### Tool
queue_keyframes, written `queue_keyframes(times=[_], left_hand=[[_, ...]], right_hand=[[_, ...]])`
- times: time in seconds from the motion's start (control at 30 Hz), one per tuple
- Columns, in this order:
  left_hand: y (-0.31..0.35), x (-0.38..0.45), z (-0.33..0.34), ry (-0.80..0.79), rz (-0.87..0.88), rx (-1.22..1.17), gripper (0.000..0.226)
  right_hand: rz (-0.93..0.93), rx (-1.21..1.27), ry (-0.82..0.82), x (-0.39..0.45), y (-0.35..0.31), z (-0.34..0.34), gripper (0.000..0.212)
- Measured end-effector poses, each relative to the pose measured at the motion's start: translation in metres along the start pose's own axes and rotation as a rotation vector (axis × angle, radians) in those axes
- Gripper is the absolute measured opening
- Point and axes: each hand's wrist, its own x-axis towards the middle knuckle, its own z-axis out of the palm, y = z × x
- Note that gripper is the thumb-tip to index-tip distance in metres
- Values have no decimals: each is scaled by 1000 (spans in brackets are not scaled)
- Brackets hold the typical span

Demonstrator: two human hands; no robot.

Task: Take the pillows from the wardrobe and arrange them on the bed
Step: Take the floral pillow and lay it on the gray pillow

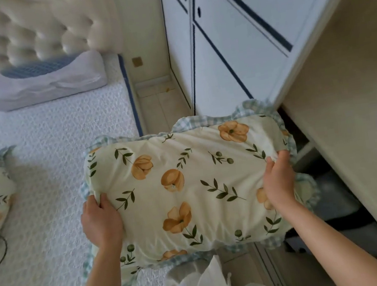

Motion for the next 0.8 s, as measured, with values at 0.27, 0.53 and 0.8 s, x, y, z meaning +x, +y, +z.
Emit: queue_keyframes(times=[0.27,0.53,0.8], left_hand=[[-2,106,10,42,-134,-16,35],[9,197,31,62,-211,14,34],[54,266,81,61,-281,67,36]], right_hand=[[-35,-1,-158,65,-80,112,4],[-67,-53,-232,122,-133,202,13],[-86,-217,-279,209,-163,264,18]])
